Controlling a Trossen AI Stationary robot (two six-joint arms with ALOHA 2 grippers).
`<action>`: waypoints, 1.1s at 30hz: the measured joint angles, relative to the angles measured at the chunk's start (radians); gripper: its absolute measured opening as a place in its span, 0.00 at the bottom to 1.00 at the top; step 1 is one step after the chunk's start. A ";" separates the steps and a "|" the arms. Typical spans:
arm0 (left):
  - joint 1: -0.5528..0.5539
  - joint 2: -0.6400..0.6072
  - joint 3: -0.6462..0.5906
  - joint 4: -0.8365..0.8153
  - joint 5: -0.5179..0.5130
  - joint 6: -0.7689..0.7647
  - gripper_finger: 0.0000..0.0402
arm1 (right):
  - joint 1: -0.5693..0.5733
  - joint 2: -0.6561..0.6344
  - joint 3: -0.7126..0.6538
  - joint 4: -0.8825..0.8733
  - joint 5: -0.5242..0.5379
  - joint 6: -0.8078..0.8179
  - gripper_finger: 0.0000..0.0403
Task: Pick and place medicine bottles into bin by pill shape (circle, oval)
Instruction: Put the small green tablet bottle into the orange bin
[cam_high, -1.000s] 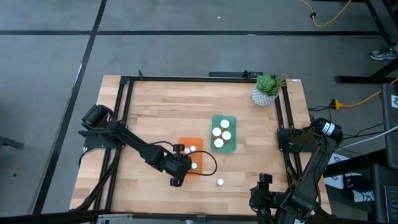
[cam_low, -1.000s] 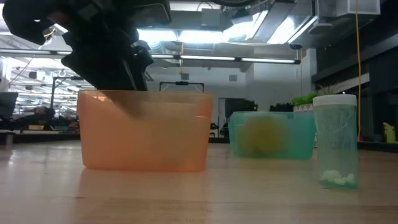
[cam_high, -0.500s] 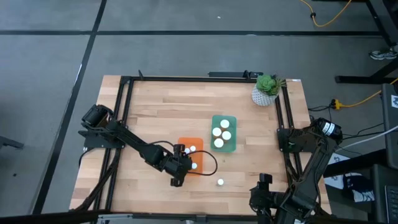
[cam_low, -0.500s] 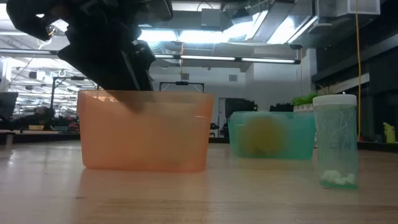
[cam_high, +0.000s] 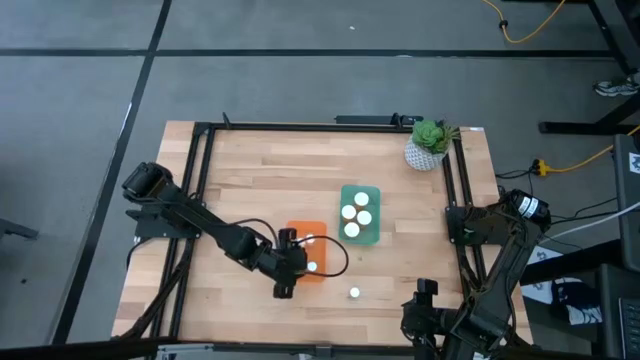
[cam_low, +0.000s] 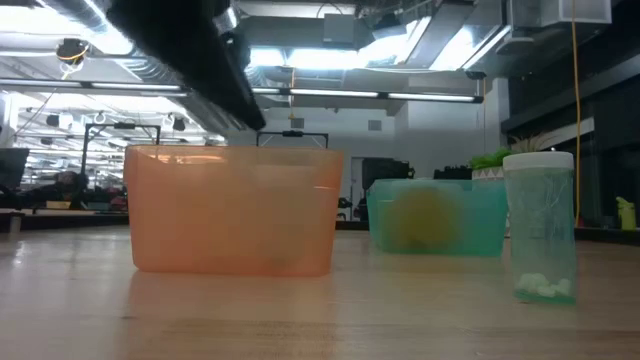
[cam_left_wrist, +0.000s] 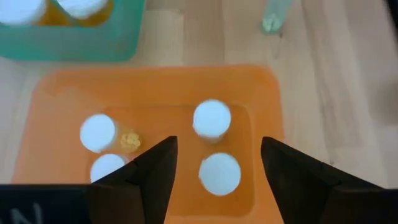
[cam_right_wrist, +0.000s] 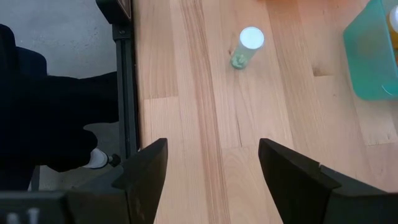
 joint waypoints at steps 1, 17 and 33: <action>0.000 -0.008 0.000 0.008 0.000 -0.003 0.56 | 0.000 0.000 0.000 0.000 0.000 0.000 0.63; -0.031 -0.100 0.000 0.112 0.019 -0.053 0.55 | 0.000 0.000 0.000 0.124 0.001 -0.021 0.63; -0.157 -0.327 0.000 -0.058 -0.159 -0.050 0.53 | -0.097 0.021 0.000 0.134 0.034 -0.073 0.63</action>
